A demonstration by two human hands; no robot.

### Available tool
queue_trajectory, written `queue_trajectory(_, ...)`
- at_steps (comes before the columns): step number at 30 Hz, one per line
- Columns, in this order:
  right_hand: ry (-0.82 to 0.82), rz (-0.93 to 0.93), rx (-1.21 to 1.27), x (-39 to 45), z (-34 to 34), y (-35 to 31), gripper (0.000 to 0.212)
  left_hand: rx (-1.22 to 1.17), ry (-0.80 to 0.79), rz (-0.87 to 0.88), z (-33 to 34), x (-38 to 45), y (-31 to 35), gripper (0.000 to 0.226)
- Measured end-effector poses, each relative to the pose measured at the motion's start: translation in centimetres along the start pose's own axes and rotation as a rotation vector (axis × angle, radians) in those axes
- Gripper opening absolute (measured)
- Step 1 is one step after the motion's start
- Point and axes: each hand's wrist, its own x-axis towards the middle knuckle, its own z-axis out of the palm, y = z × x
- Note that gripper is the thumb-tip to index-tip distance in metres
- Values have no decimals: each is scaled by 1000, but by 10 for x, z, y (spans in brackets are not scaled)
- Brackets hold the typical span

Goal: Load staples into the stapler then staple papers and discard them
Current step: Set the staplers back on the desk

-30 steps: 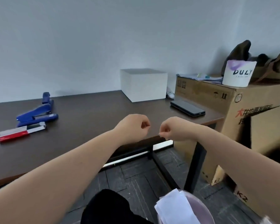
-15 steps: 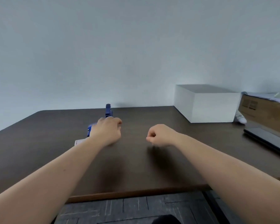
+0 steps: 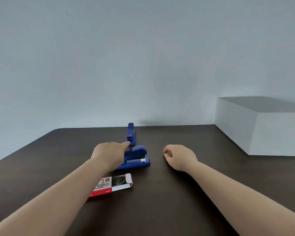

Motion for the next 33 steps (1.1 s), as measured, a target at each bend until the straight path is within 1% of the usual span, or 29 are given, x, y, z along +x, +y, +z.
queue_trajectory(1, 0, 2, -4, 7, 0, 2, 25, -29, 2, 18, -1, 1, 1, 38)
queue_trajectory(2, -3, 2, -5, 13, 0, 3, 24, -53, -1, 42, -2, 3, 2, 42)
queue_trajectory(3, -9, 3, -4, 20, 0, 4, 25, -53, -29, 86, -4, 4, 1, 47)
queue_trajectory(5, -20, 9, 12, 31, 0, 6, 25, -28, -100, 169, -7, 10, -1, 47)
queue_trajectory(7, -15, 16, 35, 40, 1, 8, 26, -11, -128, 177, -9, 18, 1, 43)
queue_trajectory(11, 36, 42, 154, 44, 4, 19, 27, -4, -20, 106, 6, 42, 27, 50)
queue_trajectory(12, 47, 40, 194, 44, 3, 23, 28, -29, 11, 78, 11, 50, 34, 50)
queue_trajectory(14, 61, 35, 242, 44, 2, 31, 28, -89, 54, -10, 18, 69, 44, 40)
queue_trajectory(16, 75, 40, 250, 45, 1, 37, 27, -132, 55, -103, 21, 86, 52, 33)
queue_trajectory(19, 77, 39, 224, 49, 2, 38, 25, -160, 20, -209, 25, 107, 63, 35)
queue_trajectory(21, 68, 22, 177, 50, 3, 35, 23, -150, 11, -229, 31, 121, 65, 36)
queue_trajectory(25, 70, 13, 123, 53, 4, 34, 22, -97, 8, -175, 44, 145, 62, 44)
queue_trajectory(29, 68, 17, 104, 56, 6, 34, 23, -213, 57, -245, 46, 153, 63, 40)
queue_trajectory(32, 79, 20, 114, 55, 6, 33, 22, -182, 55, -234, 50, 161, 61, 41)
queue_trajectory(33, 91, 17, 119, 56, 7, 33, 21, -159, 40, -228, 49, 162, 61, 47)
